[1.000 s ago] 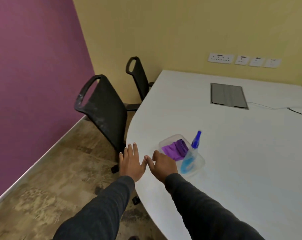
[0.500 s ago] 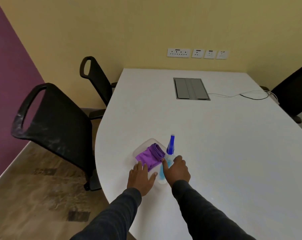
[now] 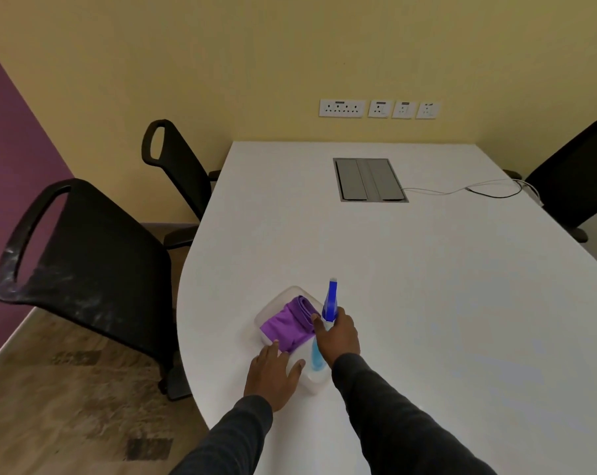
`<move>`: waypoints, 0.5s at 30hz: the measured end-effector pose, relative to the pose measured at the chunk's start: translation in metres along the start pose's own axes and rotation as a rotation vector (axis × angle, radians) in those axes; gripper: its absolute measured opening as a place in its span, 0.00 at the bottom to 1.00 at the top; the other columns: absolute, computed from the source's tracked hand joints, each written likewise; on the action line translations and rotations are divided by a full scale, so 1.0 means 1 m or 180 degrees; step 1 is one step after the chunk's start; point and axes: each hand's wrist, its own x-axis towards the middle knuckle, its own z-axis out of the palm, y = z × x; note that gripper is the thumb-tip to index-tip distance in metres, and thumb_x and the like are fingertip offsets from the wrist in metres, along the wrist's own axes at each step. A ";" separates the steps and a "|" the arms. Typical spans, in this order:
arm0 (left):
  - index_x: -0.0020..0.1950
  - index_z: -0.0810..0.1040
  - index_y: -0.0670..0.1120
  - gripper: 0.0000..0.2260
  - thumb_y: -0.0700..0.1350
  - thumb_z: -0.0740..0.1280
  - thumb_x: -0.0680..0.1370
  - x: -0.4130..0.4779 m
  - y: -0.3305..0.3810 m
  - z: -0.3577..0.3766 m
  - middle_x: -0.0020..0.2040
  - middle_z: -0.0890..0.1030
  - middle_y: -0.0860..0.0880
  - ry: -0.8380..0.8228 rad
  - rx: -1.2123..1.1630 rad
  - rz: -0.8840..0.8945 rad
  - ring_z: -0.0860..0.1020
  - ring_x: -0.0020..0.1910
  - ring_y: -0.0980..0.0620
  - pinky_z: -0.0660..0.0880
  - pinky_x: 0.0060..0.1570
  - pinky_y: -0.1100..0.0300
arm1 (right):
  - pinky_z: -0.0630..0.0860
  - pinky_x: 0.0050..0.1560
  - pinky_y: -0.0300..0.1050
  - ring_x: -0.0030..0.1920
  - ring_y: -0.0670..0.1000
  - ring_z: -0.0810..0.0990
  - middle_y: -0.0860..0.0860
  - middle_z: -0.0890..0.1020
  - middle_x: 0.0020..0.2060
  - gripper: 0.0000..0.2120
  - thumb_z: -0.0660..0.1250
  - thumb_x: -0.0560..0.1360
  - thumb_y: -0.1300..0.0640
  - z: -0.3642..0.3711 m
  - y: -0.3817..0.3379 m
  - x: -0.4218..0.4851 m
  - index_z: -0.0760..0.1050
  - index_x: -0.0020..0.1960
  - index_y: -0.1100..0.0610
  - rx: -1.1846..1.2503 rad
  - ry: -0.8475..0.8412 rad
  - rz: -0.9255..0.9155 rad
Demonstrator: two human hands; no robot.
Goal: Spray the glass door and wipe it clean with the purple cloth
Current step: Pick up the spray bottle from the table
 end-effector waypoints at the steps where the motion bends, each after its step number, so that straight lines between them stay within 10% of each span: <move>1: 0.79 0.65 0.52 0.31 0.67 0.50 0.82 0.000 0.000 0.000 0.83 0.57 0.50 -0.0001 0.0008 0.0000 0.57 0.81 0.49 0.56 0.79 0.54 | 0.79 0.64 0.52 0.60 0.54 0.79 0.54 0.79 0.63 0.24 0.67 0.80 0.43 -0.001 -0.001 0.001 0.70 0.70 0.55 -0.0002 -0.0033 -0.0031; 15: 0.82 0.58 0.50 0.31 0.65 0.50 0.83 -0.007 0.009 0.000 0.84 0.51 0.47 -0.0195 0.0231 -0.0092 0.55 0.82 0.47 0.57 0.80 0.51 | 0.69 0.42 0.28 0.42 0.43 0.77 0.49 0.80 0.48 0.08 0.67 0.81 0.50 -0.025 -0.013 -0.007 0.71 0.56 0.51 0.0539 -0.0313 -0.0584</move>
